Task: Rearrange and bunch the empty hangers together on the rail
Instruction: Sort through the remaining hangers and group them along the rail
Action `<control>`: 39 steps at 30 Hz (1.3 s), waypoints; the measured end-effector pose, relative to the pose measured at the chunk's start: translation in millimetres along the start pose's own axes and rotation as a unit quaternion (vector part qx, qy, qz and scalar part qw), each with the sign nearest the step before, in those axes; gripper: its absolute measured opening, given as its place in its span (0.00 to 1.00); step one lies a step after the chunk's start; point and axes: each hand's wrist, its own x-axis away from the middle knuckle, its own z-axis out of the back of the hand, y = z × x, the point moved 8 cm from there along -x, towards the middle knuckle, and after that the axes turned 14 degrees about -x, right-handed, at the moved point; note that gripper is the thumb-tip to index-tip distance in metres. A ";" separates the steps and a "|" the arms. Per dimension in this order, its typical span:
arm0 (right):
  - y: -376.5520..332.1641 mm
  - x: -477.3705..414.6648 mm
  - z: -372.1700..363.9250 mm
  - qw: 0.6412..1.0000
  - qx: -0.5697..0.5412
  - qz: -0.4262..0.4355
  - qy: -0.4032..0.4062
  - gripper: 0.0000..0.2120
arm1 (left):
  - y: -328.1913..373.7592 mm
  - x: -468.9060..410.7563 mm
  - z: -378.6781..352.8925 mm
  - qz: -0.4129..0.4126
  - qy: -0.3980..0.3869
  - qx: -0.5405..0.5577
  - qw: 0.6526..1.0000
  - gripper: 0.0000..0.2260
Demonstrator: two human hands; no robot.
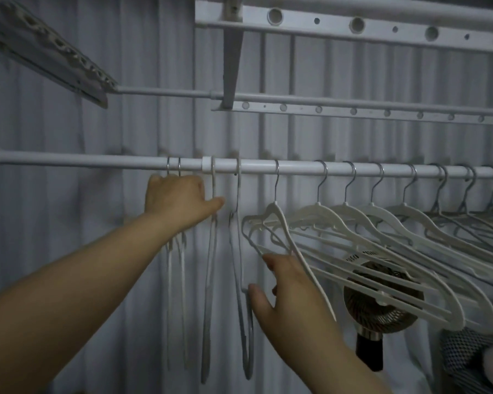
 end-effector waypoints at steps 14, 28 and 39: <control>12.9 -2.4 -48.2 0.978 -0.097 -0.143 -0.119 0.30 | -2.4 37.7 -29.7 0.015 -0.102 -0.099 0.990 0.18; 24.1 -6.9 -39.3 0.981 -0.111 -0.130 -0.096 0.22 | -7.2 34.7 -16.4 0.043 -0.090 -0.123 0.987 0.18; 33.1 -6.0 -32.6 0.981 -0.111 -0.135 -0.085 0.23 | 0.7 37.0 -26.0 0.013 -0.126 -0.124 0.984 0.21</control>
